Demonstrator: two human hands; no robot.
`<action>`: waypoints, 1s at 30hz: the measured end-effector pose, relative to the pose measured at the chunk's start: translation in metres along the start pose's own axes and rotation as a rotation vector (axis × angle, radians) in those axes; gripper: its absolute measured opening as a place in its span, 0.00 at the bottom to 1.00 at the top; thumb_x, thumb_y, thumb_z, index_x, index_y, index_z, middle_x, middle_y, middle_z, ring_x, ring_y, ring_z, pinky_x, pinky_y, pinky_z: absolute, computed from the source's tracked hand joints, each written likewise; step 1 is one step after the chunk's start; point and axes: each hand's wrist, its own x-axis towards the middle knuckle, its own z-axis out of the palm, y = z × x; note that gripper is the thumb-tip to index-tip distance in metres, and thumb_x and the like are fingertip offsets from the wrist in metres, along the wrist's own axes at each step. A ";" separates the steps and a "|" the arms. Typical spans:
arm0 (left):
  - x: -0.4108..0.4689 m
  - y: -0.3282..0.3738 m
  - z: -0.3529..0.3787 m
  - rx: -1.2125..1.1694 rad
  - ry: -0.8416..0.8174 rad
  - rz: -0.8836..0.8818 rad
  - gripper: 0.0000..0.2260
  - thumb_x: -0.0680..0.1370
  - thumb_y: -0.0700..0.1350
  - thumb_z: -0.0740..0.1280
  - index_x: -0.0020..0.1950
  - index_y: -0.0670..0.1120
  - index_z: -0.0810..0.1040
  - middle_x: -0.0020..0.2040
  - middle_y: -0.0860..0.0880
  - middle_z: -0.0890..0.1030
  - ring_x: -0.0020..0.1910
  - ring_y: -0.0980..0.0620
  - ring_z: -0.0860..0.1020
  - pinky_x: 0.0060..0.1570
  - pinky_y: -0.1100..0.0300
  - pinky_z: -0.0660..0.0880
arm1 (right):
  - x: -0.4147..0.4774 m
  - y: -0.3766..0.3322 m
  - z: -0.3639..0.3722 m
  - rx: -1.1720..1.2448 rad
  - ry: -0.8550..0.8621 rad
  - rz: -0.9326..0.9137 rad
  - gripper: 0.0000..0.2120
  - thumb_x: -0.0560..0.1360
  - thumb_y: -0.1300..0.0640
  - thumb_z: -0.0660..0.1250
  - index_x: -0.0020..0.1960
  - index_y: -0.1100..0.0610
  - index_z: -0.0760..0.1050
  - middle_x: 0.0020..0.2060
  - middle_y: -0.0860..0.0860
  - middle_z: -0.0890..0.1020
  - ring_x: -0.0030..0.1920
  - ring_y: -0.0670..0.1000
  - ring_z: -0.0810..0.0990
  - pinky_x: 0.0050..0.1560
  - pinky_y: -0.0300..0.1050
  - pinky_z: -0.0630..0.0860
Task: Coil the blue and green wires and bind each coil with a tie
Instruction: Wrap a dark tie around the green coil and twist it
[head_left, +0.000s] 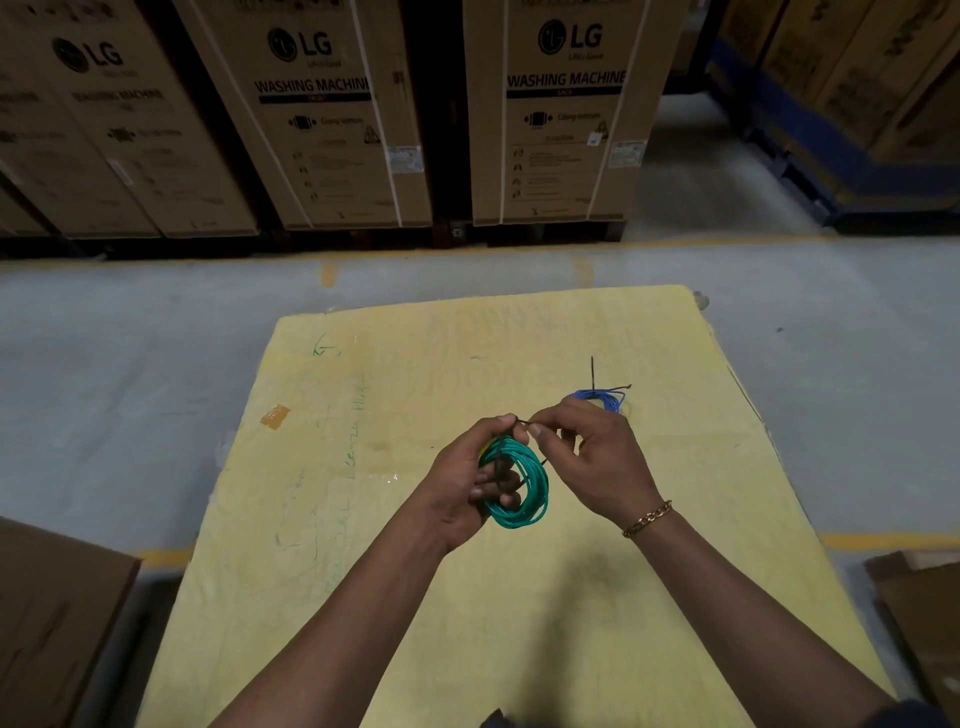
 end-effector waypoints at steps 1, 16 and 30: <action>0.000 0.000 0.001 0.001 -0.010 0.003 0.11 0.79 0.51 0.67 0.38 0.49 0.78 0.31 0.49 0.65 0.25 0.53 0.55 0.23 0.63 0.65 | 0.000 -0.001 0.000 0.002 0.013 0.010 0.08 0.75 0.51 0.66 0.43 0.50 0.83 0.34 0.43 0.79 0.33 0.49 0.76 0.37 0.52 0.75; -0.006 -0.017 0.008 -0.076 -0.009 0.052 0.12 0.81 0.51 0.65 0.40 0.48 0.77 0.24 0.52 0.65 0.20 0.56 0.60 0.27 0.62 0.65 | 0.002 -0.014 -0.005 0.050 0.018 0.067 0.10 0.69 0.49 0.65 0.36 0.53 0.79 0.31 0.47 0.80 0.33 0.50 0.76 0.36 0.53 0.76; -0.010 -0.007 -0.008 -0.189 -0.178 0.012 0.08 0.78 0.48 0.65 0.41 0.47 0.79 0.21 0.54 0.60 0.16 0.59 0.57 0.22 0.65 0.63 | -0.001 -0.021 -0.008 0.122 0.042 -0.048 0.04 0.76 0.55 0.70 0.44 0.53 0.83 0.37 0.46 0.80 0.35 0.51 0.77 0.39 0.50 0.76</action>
